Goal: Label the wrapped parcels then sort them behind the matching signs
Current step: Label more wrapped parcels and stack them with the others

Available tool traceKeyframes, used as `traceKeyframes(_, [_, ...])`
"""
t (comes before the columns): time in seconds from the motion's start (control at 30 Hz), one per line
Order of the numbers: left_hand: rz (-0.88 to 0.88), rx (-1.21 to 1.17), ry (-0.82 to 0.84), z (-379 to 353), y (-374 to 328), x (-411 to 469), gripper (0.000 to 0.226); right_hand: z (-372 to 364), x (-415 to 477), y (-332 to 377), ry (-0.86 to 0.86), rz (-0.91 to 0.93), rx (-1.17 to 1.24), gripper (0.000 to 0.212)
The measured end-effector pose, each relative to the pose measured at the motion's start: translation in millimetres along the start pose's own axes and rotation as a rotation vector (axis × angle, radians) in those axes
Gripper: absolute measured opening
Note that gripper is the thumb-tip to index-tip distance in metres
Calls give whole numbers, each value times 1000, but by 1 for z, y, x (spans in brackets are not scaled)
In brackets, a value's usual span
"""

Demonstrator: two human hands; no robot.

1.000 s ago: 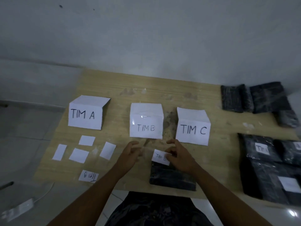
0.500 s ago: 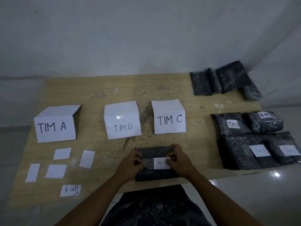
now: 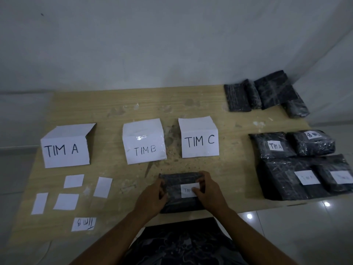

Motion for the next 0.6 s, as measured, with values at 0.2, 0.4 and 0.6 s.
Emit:
traceKeyframes(0.2, [-60, 38, -160, 7, -6, 7, 39, 17, -9, 5, -246, 149, -59, 50])
traceKeyframes(0.4, [336, -83, -118, -8, 23, 16, 119, 11, -12, -7, -268, -142, -159, 92])
traceKeyframes(0.6, [271, 224, -105, -2, 32, 24, 100, 1, -9, -23, -217, -238, -136, 76])
Point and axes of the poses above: each hand's wrist, its own x-axis towards the middle knuckle, its own z-axis out of the back of the hand, y = z × x, the point moved 9 cm from there along x, towards the middle knuckle, and after that the axes turned 3 degrees about -y, right-handed, at the moved point
